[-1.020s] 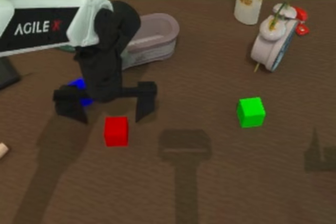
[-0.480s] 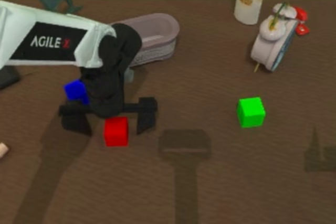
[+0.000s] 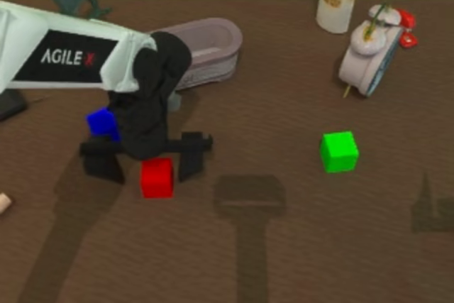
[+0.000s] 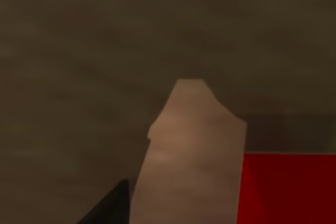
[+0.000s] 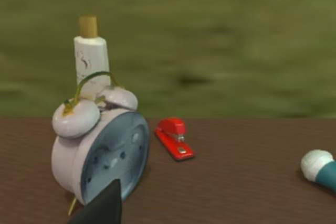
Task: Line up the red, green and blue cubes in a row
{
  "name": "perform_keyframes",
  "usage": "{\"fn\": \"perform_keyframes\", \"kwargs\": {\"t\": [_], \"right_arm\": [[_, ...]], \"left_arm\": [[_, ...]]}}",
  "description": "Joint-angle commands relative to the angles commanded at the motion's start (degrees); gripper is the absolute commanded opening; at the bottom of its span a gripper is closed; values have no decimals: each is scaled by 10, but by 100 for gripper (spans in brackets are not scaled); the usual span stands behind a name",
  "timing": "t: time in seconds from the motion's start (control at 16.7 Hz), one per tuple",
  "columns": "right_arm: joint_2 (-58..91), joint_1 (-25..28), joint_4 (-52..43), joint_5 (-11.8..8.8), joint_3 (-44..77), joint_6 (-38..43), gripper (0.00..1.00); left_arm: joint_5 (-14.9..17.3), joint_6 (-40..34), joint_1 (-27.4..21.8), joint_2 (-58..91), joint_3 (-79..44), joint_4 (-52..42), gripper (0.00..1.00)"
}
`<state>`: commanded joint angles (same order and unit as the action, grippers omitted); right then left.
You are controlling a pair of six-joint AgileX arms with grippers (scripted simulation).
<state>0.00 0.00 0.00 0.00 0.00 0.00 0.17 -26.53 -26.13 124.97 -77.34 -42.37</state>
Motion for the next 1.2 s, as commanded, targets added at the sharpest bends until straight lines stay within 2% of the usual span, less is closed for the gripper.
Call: {"fn": "perform_keyframes", "kwargs": {"t": [0.36, 0.84, 1.2], "right_arm": [[0, 0, 0, 0, 0, 0, 100], [0, 0, 0, 0, 0, 0, 100], [0, 0, 0, 0, 0, 0, 100]], "left_arm": [[0, 0, 0, 0, 0, 0, 2], [0, 0, 0, 0, 0, 0, 0], [-9, 4, 6, -46, -39, -72, 0]]}}
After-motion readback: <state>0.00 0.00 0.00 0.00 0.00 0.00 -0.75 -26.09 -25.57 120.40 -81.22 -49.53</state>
